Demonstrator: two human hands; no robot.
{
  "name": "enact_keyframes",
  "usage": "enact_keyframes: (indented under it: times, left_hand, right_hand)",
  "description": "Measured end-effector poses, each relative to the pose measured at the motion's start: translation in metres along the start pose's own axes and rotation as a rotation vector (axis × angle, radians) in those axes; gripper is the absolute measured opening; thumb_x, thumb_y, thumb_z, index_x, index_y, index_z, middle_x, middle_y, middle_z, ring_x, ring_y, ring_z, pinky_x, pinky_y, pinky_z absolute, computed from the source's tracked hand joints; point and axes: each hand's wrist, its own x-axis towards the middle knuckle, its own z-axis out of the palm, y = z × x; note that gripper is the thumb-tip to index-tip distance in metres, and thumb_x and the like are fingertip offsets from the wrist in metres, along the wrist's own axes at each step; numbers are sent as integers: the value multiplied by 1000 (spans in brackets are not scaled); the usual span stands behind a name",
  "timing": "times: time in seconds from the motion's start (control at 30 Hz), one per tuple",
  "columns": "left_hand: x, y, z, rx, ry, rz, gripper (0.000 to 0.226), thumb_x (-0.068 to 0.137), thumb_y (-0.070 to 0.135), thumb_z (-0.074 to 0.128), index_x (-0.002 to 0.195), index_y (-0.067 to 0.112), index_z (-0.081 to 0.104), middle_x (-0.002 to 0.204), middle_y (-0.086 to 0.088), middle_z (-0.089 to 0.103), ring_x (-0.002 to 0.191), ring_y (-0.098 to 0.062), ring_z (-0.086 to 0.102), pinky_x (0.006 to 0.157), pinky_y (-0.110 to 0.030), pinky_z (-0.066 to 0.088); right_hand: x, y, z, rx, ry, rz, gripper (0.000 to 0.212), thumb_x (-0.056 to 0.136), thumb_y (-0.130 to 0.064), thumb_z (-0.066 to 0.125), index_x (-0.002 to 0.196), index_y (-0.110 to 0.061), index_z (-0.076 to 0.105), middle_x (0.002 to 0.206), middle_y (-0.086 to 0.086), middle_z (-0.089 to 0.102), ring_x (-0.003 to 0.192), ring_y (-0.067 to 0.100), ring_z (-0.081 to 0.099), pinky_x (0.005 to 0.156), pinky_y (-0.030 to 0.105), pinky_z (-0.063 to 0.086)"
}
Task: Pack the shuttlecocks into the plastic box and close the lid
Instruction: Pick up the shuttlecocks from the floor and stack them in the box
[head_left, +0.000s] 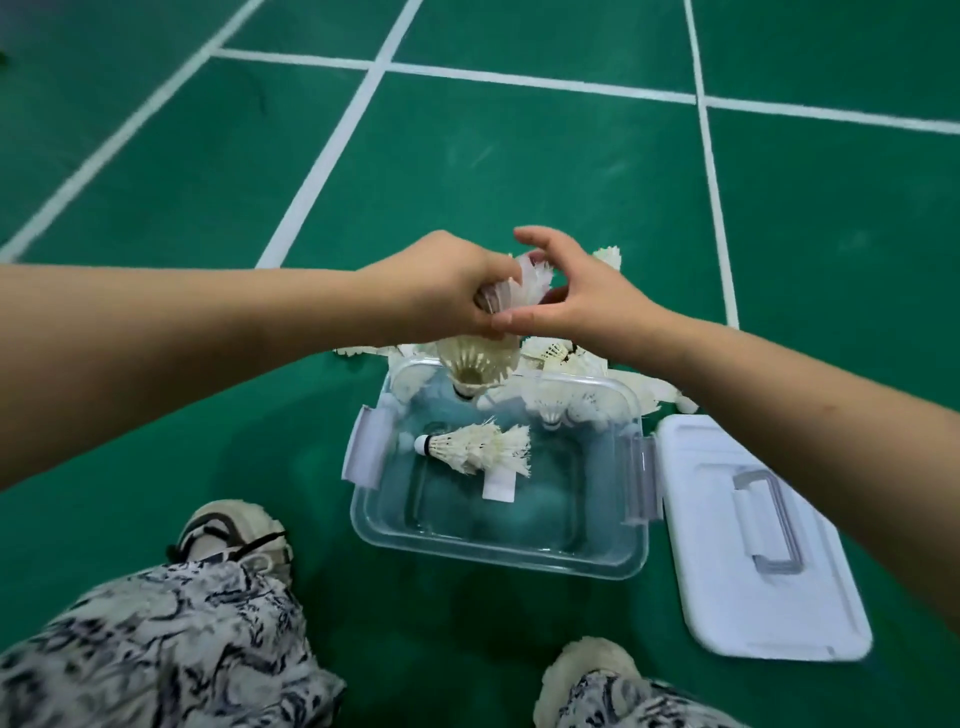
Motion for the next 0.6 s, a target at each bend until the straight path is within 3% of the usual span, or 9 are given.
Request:
enact_keyframes:
  times: [0.1, 0.17, 0.37, 0.47, 0.6]
  left_hand:
    - [-14, 9, 7, 28, -14, 69, 16, 76, 22, 70, 80, 13, 57, 63, 4, 47, 63, -20, 41, 52, -22, 30]
    - [-22, 12, 13, 19, -7, 100, 18, 73, 14, 71, 77, 11, 54, 64, 1, 47, 63, -22, 40, 53, -28, 19]
    - [-32, 9, 30, -28, 60, 132, 33, 69, 7, 72, 98, 5, 59, 73, 2, 49, 67, -17, 40, 56, -24, 19]
    - [-30, 3, 36, -63, 43, 103, 41, 71, 8, 72, 109, 11, 57, 95, -1, 62, 75, -11, 44, 61, -18, 23]
    - [-32, -5, 45, -145, 32, 28, 49, 74, 13, 72, 118, 19, 52, 116, 1, 59, 75, -14, 57, 67, -16, 32]
  right_hand:
    - [-11, -5, 8, 13, 10, 7, 72, 73, -27, 76, 135, -22, 40, 119, -5, 50, 110, 11, 52, 102, 27, 39]
    - [-18, -6, 11, -11, 14, 14, 65, 74, -27, 75, 131, -22, 45, 116, -7, 54, 110, 9, 51, 100, 25, 39]
    - [-23, 5, 20, 10, 37, 70, 57, 74, -24, 74, 125, -24, 50, 114, 12, 64, 106, 23, 60, 99, 37, 46]
    - [-20, 14, 22, -1, 46, 95, 56, 74, -24, 73, 125, -26, 50, 102, 6, 64, 89, 18, 59, 94, 35, 46]
    - [-16, 31, 26, -8, 40, 120, 57, 69, -29, 76, 121, -28, 53, 100, 4, 62, 83, 13, 55, 91, 35, 47]
